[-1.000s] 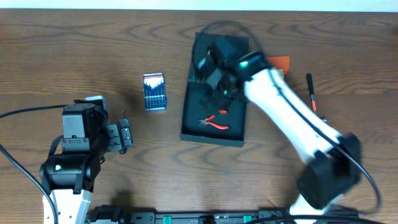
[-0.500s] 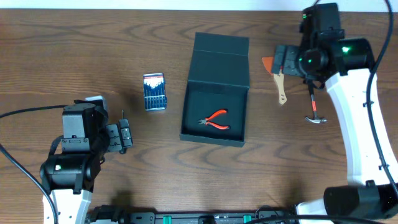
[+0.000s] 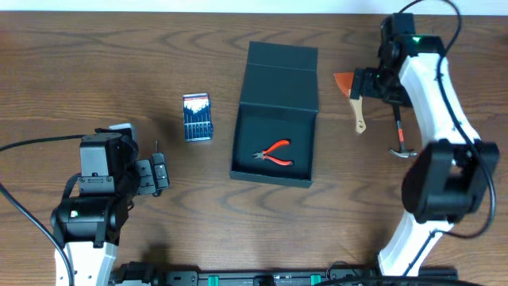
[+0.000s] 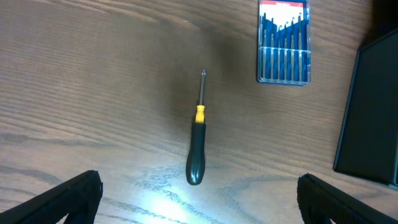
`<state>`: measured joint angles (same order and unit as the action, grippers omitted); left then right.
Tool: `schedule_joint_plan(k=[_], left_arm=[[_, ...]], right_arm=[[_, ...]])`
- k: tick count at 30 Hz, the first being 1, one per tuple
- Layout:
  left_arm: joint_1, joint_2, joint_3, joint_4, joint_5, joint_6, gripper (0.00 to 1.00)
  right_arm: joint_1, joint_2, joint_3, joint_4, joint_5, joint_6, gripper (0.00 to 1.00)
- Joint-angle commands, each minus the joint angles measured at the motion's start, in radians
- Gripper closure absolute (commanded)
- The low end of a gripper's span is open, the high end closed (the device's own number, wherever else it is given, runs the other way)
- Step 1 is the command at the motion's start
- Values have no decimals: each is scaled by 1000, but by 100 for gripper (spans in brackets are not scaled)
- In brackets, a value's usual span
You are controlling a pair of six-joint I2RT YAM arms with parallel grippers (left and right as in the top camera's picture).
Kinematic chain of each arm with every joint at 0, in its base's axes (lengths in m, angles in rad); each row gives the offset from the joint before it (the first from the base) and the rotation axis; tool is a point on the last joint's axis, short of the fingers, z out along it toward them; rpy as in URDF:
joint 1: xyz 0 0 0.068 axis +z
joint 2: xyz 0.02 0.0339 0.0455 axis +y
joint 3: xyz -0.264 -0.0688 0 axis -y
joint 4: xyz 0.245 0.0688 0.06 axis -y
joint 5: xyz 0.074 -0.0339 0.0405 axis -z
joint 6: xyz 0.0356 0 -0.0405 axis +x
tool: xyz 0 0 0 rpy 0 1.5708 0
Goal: Pack container
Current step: 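Move the right gripper to the orange scraper's wooden handle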
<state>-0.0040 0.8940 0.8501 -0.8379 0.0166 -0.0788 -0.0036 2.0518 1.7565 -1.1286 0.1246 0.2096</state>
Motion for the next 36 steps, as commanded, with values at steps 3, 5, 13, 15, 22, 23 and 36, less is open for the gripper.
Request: schedule_joint_plan(k=[3, 5, 13, 15, 22, 23, 36], left_arm=[[-4, -2, 23, -3, -1, -6, 2], [-4, -2, 23, -3, -1, -6, 2], [-4, -2, 23, -3, -1, -6, 2], [-4, -2, 23, -3, -1, -6, 1], [-4, -2, 23, -3, -1, -6, 1], [-4, -2, 23, -3, -1, -6, 1], [-4, -2, 23, -3, -1, -6, 1]], right_arm=[[-4, 99, -4, 45, -10, -112, 1], [-4, 124, -4, 66, -16, -136, 1], [-4, 193, -4, 136, -27, -166, 1], [-4, 209, -4, 143, -28, -166, 1], [-4, 268, -4, 146, -51, -167, 1], [-4, 270, -4, 146, -54, -167, 1], [-4, 279, -5, 137, -101, -166, 28]])
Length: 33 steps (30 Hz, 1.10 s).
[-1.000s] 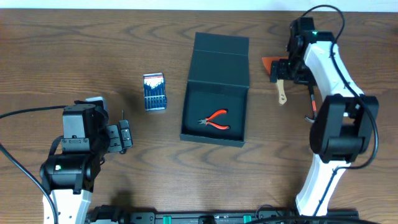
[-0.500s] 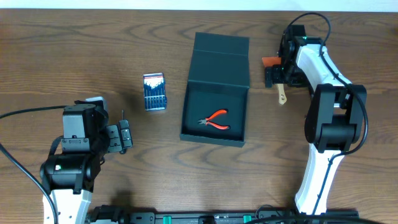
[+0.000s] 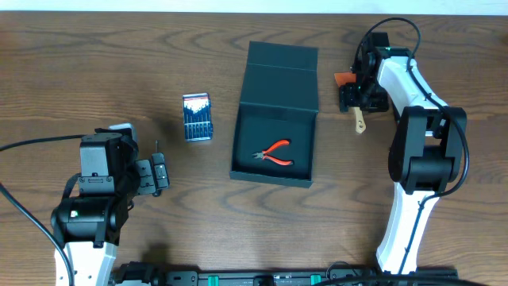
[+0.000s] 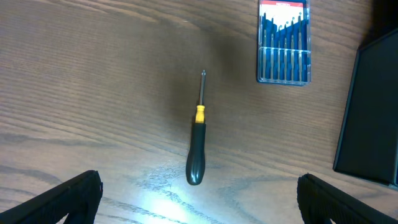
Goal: Pack container
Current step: 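Move the right gripper to the orange scraper's wooden handle, then grasp the scraper handle with the right gripper and lift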
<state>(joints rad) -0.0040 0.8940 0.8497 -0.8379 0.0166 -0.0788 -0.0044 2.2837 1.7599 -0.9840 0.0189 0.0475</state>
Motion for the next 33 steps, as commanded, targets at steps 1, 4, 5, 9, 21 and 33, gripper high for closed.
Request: schedule_joint_plan(k=[1, 4, 5, 9, 21, 33], left_arm=[[-4, -2, 23, -3, -1, -6, 2], [-4, -2, 23, -3, -1, -6, 1], [-4, -2, 23, -3, -1, -6, 1], [-4, -2, 23, -3, -1, -6, 1], [-4, -2, 23, -3, -1, -6, 1], [-4, -2, 23, -3, -1, -6, 1]], right_arm=[[-3, 47, -8, -8, 4, -4, 29], [-3, 47, -8, -18, 3, -4, 34], [-3, 47, -8, -21, 3, -4, 36], [-3, 47, -10, -32, 3, -4, 45], [-3, 47, -56, -29, 3, 0, 76], [-3, 47, -60, -25, 2, 0, 99]])
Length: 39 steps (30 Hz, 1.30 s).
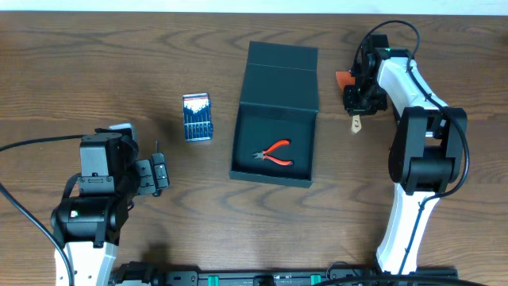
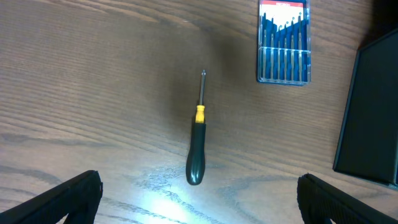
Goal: Pack container
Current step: 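Grasp the scraper handle with the right gripper and lift, then carry the scraper into the box and release it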
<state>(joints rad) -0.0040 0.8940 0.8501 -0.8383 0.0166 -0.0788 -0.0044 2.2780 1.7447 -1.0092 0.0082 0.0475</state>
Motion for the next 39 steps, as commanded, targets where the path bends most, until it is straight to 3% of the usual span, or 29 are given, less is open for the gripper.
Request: schedule_joint_plan(k=[1, 9, 19, 25, 32, 39], left_arm=[[-4, -2, 23, -2, -1, -6, 1], [-4, -2, 23, -2, -2, -5, 1], [-4, -2, 23, 10, -1, -5, 1], [-4, -2, 23, 13, -1, -5, 1], [-4, -2, 23, 13, -2, -5, 1], [-4, -2, 23, 13, -2, -5, 1]], right_arm=[[-3, 52, -45, 4, 13, -1, 99], [0, -4, 45, -84, 10, -43, 99], [98, -273, 216, -213, 3, -173, 99], [265, -398, 219, -259, -24, -357, 99], [454, -410, 205, -377, -19, -606, 99], [468, -410, 109, -337, -43, -573, 99]])
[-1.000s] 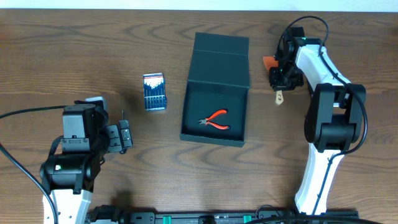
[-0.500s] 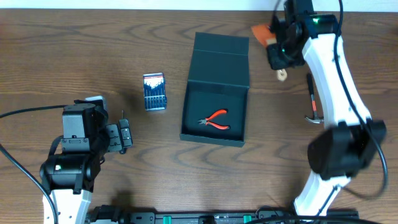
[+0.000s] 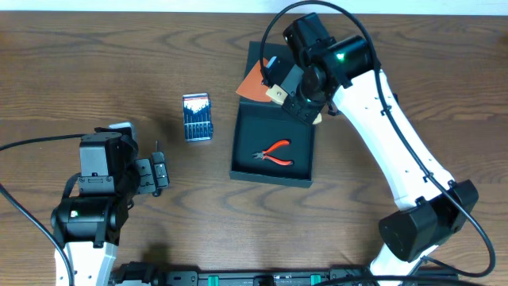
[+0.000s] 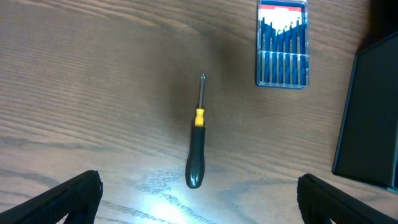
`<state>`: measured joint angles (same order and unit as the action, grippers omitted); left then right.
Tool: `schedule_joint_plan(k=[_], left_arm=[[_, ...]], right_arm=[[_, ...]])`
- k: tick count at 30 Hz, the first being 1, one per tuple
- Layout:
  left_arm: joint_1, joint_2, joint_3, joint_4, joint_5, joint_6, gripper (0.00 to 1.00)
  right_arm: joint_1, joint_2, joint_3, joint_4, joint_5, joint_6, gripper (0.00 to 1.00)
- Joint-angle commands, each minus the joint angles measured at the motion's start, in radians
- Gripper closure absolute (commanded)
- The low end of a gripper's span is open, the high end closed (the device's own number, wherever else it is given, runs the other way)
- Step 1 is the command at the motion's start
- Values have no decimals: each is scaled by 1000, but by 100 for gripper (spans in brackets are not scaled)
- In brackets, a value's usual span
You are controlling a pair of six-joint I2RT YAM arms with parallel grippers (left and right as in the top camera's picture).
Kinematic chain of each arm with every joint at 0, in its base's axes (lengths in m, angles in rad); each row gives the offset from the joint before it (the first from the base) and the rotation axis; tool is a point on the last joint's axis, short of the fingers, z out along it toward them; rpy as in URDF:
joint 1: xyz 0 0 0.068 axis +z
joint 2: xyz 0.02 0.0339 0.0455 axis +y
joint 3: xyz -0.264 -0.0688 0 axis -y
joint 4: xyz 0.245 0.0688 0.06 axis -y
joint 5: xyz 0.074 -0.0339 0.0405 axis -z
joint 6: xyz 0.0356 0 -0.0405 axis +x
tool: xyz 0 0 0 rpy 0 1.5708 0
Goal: Pack container
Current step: 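Carry the scraper into the box and release it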
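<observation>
The black box (image 3: 274,171) lies open mid-table with its lid (image 3: 282,56) folded back, and red pliers (image 3: 275,153) rest in its tray. My right gripper (image 3: 292,89) hangs over the seam between lid and tray. It is shut on the scraper's wooden handle, with the scraper's orange blade (image 3: 252,83) pointing left. My left gripper (image 4: 199,205) stands open above the table, its fingers (image 4: 62,199) wide apart. A black and yellow screwdriver (image 4: 196,146) lies just ahead of it. Only the screwdriver's tip (image 3: 157,146) shows from overhead.
A clear case of blue screwdriver bits (image 3: 197,117) lies left of the box, and it also shows as the bit case (image 4: 283,43) in the left wrist view. The right arm (image 3: 397,151) slants across the table's right side. Wood table (image 3: 79,63) all around.
The right gripper was down on the scraper right of the box. It now holds the scraper in the air over the box. The left arm has hardly moved.
At first the right gripper stood by the scraper and a hammer on the table right of the box. Then it was over the scraper's handle, then low on it. Now the scraper is off the table, over the box. The left gripper stayed open above the screwdriver.
</observation>
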<state>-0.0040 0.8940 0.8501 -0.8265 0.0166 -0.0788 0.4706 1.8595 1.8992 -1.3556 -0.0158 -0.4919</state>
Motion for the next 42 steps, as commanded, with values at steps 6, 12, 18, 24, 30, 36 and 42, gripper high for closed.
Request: schedule_joint_plan(k=[6, 12, 18, 24, 30, 36, 42], left_arm=[[-4, -2, 23, 13, -2, -5, 1], [-4, -2, 23, 30, -2, -5, 2], [-4, -2, 23, 31, -1, -5, 1], [-4, -2, 23, 31, -2, -5, 1], [-4, -2, 23, 31, -2, -5, 2], [-4, -2, 23, 31, -2, -5, 1], [-4, -2, 23, 31, -2, -5, 1]], right_arm=[[-7, 9, -237, 103, -19, -83, 99], [-4, 9, -359, 216, -66, -81, 99], [-4, 9, -385, 288, -76, -79, 99], [-4, 11, -385, 328, -76, -80, 99], [-5, 11, -420, 323, -73, -93, 99], [-5, 11, -473, 346, -68, -101, 99], [-5, 11, -494, 353, -68, -99, 82]])
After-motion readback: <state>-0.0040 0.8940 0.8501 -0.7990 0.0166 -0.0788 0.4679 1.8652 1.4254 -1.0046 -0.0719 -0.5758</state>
